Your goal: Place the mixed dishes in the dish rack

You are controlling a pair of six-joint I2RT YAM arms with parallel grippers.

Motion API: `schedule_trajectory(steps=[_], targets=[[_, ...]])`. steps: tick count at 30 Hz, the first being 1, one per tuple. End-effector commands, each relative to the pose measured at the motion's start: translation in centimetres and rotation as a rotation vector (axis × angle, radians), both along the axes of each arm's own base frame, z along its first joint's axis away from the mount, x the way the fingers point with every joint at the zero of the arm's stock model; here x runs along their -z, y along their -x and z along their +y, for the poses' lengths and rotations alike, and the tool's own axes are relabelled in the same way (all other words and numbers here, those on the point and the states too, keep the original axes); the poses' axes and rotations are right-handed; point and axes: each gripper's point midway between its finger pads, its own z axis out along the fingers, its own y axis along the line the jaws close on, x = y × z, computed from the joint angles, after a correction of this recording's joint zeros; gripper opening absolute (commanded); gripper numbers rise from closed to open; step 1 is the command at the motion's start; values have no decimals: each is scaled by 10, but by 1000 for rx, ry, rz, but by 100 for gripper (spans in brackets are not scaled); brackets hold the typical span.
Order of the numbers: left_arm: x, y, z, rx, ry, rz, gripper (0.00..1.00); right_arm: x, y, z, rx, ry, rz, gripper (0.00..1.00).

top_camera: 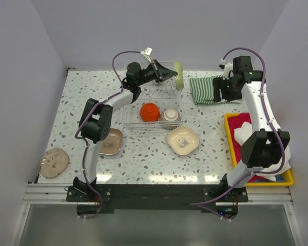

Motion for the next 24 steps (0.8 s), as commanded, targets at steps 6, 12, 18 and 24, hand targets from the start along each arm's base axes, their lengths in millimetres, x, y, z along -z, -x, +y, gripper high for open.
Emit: schedule_trajectory(steps=[6,12,18,24], targets=[[-19,-19,26,-61,80,65,0,-4,6,-9,-22,74,-13,70],[1,-28,31,-56,61,99,0,-6,0,-2,-56,101,-15,70],[23,-33,29,-37,39,141,0,-3,-3,8,-94,119,-4,70],[48,-43,30,-48,15,188,0,1,-6,27,-156,134,-2,70]])
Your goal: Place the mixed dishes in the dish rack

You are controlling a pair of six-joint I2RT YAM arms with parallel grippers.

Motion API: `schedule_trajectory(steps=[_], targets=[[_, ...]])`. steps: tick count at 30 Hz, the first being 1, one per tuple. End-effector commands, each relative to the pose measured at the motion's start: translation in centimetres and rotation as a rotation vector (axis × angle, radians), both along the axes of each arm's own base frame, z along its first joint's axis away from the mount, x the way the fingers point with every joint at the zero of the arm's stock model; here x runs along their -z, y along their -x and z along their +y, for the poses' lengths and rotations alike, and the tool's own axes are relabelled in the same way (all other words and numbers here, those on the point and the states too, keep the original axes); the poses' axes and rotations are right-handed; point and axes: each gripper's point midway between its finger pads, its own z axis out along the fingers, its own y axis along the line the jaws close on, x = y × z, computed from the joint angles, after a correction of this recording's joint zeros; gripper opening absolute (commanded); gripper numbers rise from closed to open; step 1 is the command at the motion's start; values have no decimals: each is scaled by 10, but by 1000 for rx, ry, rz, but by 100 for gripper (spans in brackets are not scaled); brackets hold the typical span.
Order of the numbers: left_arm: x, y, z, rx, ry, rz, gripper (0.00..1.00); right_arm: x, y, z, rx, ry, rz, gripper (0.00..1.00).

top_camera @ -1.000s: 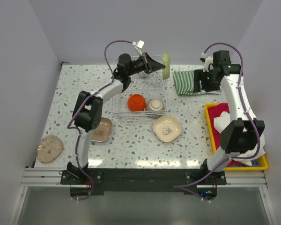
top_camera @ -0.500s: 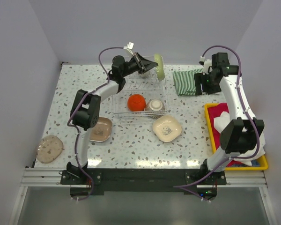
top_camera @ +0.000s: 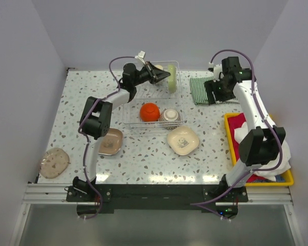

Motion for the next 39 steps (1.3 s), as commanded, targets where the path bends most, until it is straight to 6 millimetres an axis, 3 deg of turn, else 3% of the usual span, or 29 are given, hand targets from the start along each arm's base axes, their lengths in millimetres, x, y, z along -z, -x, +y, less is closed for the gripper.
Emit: schedule_trajectory(steps=[1,8,17,22,28,29,32,39], targets=[[16,-11,2,1,-17,16,0,-12,-7,9,-50,35,-37,70],[30,-19,2,-1,-34,20,0,-5,-7,24,-101,62,-23,70],[2,-13,-15,49,23,-135,0,-1,-11,43,-165,87,-12,70],[-3,-4,-13,86,32,-137,0,0,-10,53,-196,103,-14,70],[5,-17,-8,24,23,-68,0,4,-13,65,-229,113,-8,70],[5,-19,-6,14,19,-68,8,2,-14,69,-239,112,-14,70],[5,-23,-5,-8,9,-47,20,2,-15,73,-247,115,-17,70],[-13,-31,-1,-61,6,-56,36,1,-12,73,-250,117,-20,71]])
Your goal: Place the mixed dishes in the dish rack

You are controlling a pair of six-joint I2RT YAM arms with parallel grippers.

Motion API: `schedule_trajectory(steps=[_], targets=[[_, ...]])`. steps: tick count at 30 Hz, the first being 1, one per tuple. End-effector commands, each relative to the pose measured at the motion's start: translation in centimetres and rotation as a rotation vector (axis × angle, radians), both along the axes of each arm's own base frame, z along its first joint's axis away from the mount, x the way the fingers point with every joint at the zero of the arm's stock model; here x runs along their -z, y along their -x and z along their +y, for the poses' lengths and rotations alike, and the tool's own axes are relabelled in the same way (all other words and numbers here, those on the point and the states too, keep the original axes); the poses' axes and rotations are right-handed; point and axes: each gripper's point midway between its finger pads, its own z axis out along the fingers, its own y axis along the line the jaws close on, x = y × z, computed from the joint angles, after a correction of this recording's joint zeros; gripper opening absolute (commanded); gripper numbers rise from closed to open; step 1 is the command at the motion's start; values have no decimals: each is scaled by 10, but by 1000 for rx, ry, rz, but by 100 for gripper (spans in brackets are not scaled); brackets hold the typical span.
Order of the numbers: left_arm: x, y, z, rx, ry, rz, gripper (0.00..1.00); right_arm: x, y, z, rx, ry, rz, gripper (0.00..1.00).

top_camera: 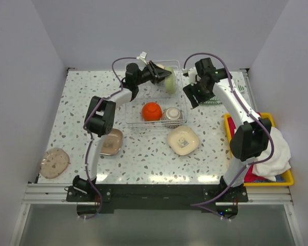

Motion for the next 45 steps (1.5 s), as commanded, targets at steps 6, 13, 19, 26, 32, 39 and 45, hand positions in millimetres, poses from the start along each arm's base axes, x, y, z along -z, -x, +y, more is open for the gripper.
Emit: schedule_trajectory(steps=[6,13,19,26,32,39,45], targets=[[-48,-5,3,-61,14,-110,46,-16,-4,-1,-3,3,-58,71],[-58,-4,-8,-113,-6,-68,90,-21,-1,-1,-4,-6,-69,71],[-60,-7,-1,-151,-108,-70,100,-24,4,-1,-2,-11,-73,71],[-49,-9,50,-263,-390,-49,100,-26,3,2,-2,-30,-81,71],[-19,12,112,-309,-652,2,100,-25,3,5,0,-53,-77,71],[-11,105,218,-141,-1106,-273,94,-34,2,8,-7,-77,-110,71],[-2,194,267,256,-1352,-708,88,-42,0,17,-57,-119,-130,70]])
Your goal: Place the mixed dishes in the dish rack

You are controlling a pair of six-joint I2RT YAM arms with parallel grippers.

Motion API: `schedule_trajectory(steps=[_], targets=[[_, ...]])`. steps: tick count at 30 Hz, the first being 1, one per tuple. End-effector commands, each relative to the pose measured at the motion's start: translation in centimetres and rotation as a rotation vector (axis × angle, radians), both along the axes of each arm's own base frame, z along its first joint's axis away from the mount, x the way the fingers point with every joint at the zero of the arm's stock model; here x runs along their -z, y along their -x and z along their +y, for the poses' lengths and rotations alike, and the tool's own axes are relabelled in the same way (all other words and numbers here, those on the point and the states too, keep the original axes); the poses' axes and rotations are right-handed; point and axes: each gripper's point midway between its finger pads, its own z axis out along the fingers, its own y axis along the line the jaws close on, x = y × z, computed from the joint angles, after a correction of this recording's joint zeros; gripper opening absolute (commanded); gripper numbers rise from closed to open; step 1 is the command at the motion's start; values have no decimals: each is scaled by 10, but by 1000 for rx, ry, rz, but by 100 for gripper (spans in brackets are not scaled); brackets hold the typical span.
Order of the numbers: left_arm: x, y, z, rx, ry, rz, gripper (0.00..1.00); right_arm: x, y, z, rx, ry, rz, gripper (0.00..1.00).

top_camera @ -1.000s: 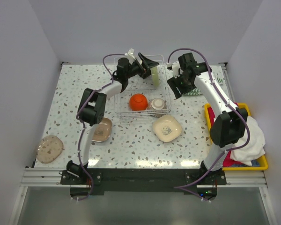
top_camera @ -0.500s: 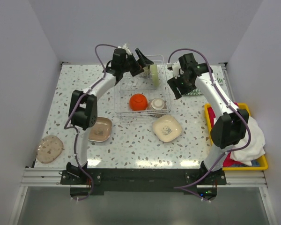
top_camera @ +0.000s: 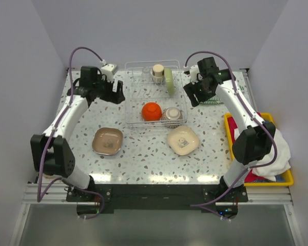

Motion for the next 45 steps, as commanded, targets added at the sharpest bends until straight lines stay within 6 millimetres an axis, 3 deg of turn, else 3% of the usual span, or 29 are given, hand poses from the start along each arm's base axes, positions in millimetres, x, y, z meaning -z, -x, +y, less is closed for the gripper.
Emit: schedule_trajectory(steps=[1,2,5,6,7,8,9,11,12,13,14,15,17,18,19,20,21,22,23,25,26,27,29,31,32,34,35,38,45], targets=[[-7,63,22,486,-319,-157,87,-33,-2,15,-92,-73,-89,70],[-5,71,24,596,-386,-199,86,-34,2,16,-129,-77,-80,70],[-3,93,22,703,-421,-243,85,-22,31,15,-270,-62,-20,66],[-14,103,11,747,-390,-302,85,-19,40,15,-326,-65,-25,65],[-14,111,1,789,-378,-332,85,-2,62,6,-370,-36,-16,64],[-18,117,-12,825,-368,-369,85,4,65,-2,-341,-26,-46,66],[-29,128,-45,910,-388,-469,88,8,61,-8,-310,-28,-89,67],[-23,144,-80,1012,-400,-523,89,22,67,-29,-184,-87,-38,67],[-23,154,-113,1096,-398,-584,91,24,70,-36,-124,-114,-4,67],[-21,158,-128,1136,-394,-600,91,16,63,-51,5,-165,4,67],[-20,160,-143,1184,-394,-622,91,17,60,-53,56,-217,32,67],[-5,167,-162,1268,-356,-590,89,13,56,-60,112,-250,32,67],[-11,161,-180,1347,-355,-646,87,1,48,-83,240,-302,-1,68],[4,162,-191,1401,-358,-612,84,-1,46,-91,270,-300,-14,68],[-6,156,-201,1443,-383,-671,83,-5,43,-102,312,-299,-31,69],[0,158,-206,1487,-389,-652,82,-6,42,-107,329,-299,-38,69],[18,162,-218,1548,-385,-615,80,-5,42,-112,345,-293,-42,69],[11,159,-231,1592,-394,-667,80,-6,42,-119,374,-296,-47,69],[31,163,-237,1646,-390,-609,79,-5,43,-122,387,-300,-44,69],[35,172,-259,1729,-397,-649,75,-5,45,-125,400,-321,-40,69],[52,176,-266,1771,-399,-617,73,-5,45,-125,396,-323,-33,69],[53,184,-276,1807,-403,-638,70,-7,46,-126,395,-322,-30,69],[71,191,-283,1862,-400,-610,66,-8,47,-128,386,-315,-19,69],[76,198,-293,1909,-401,-606,63,-21,43,-130,370,-313,-50,69],[93,203,-291,1939,-395,-531,61,-25,43,-131,367,-316,-57,69],[97,203,-297,1961,-414,-501,59,-38,44,-131,352,-317,-83,69],[110,207,-295,1980,-415,-438,55,-42,44,-131,348,-319,-91,69],[120,207,-298,1978,-421,-378,49,-49,49,-127,333,-339,-106,69],[132,214,-290,1975,-460,-294,46,-45,60,-120,314,-360,-85,69]])
